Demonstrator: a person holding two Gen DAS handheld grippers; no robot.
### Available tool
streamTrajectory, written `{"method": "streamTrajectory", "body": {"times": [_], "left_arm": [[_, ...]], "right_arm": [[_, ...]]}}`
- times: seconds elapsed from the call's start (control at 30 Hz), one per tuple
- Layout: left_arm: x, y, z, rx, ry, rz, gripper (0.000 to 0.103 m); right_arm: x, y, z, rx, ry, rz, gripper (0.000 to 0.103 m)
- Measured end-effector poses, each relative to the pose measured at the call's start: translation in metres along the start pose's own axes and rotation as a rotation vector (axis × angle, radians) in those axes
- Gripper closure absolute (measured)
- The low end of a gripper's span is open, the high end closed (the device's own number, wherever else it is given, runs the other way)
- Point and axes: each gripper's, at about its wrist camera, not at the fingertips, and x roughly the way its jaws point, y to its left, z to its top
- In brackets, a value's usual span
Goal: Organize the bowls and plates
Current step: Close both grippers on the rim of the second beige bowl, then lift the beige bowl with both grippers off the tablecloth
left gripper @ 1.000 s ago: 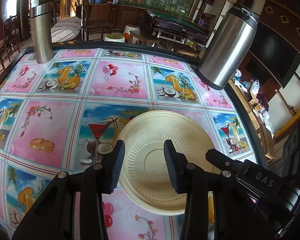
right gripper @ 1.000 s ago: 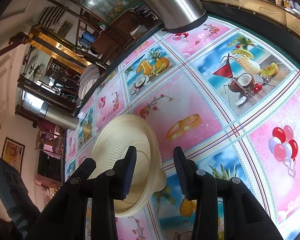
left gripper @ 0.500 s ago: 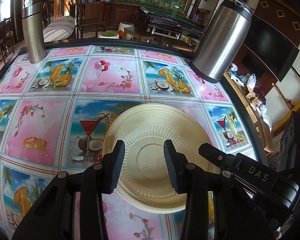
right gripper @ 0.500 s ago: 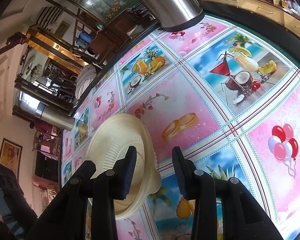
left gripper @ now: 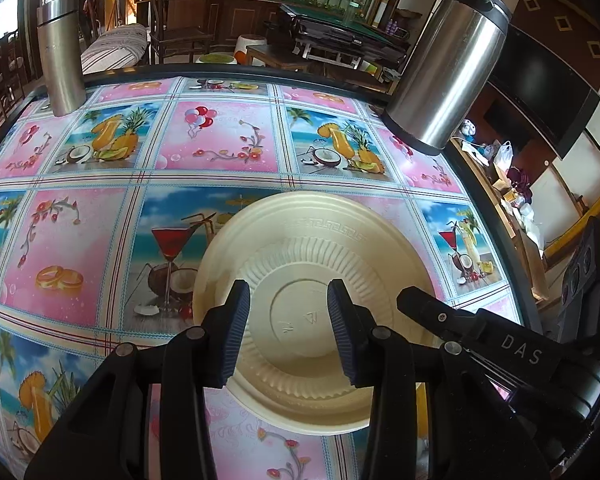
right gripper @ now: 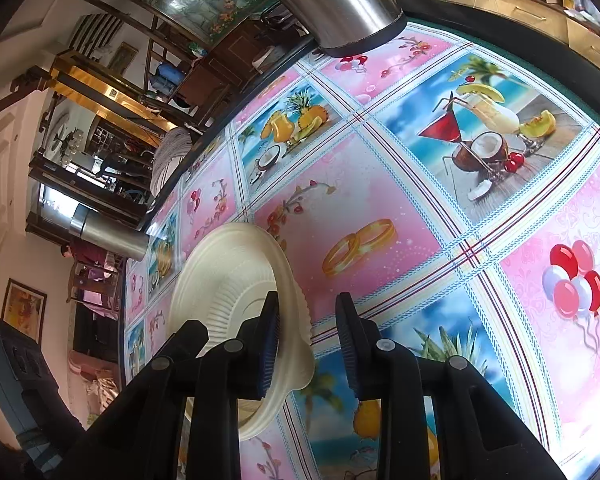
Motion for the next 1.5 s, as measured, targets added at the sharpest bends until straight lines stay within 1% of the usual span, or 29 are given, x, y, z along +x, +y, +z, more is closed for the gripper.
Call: {"method": "streamTrajectory", "body": {"times": [0.03, 0.23, 0.37, 0.57, 0.7, 0.83, 0.97, 1.1, 1.23, 1.33, 1.5], "left_arm": [[0.000, 0.000, 0.000, 0.002, 0.000, 0.000, 0.065], [-0.003, -0.001, 0.000, 0.001, 0.001, -0.007, 0.065], [-0.005, -0.002, 0.000, 0.004, -0.004, -0.007, 0.065], [-0.002, -0.006, -0.005, 0.018, 0.016, -0.008, 0.065], [-0.004, -0.005, -0.013, 0.011, 0.045, -0.032, 0.065], [-0.012, 0.001, -0.023, -0.004, 0.050, -0.030, 0.065], [-0.022, 0.014, -0.026, -0.055, 0.080, -0.064, 0.065], [-0.040, 0.022, -0.030, -0.055, 0.064, -0.046, 0.065], [-0.051, 0.040, -0.050, -0.085, 0.072, -0.050, 0.065], [-0.061, 0.050, -0.063, -0.109, 0.082, -0.047, 0.065], [-0.083, 0.064, -0.081, -0.138, 0.084, -0.077, 0.065]], "right_arm": [[0.002, 0.000, 0.000, 0.001, 0.007, 0.003, 0.080], [0.005, 0.001, -0.003, 0.004, 0.017, 0.005, 0.086], [0.003, 0.000, -0.004, 0.008, 0.014, -0.002, 0.087], [0.000, -0.005, -0.005, 0.039, 0.023, 0.007, 0.087], [0.000, -0.007, -0.010, 0.060, 0.047, 0.021, 0.087], [-0.001, -0.005, -0.017, 0.069, 0.072, 0.027, 0.087], [-0.002, -0.001, -0.028, 0.072, 0.098, 0.041, 0.088], [-0.006, 0.003, -0.040, 0.074, 0.114, 0.056, 0.088], [-0.009, 0.009, -0.053, 0.066, 0.124, 0.060, 0.088], [-0.012, 0.015, -0.068, 0.052, 0.138, 0.081, 0.088], [-0.027, 0.027, -0.093, 0.011, 0.133, 0.086, 0.088]]}}
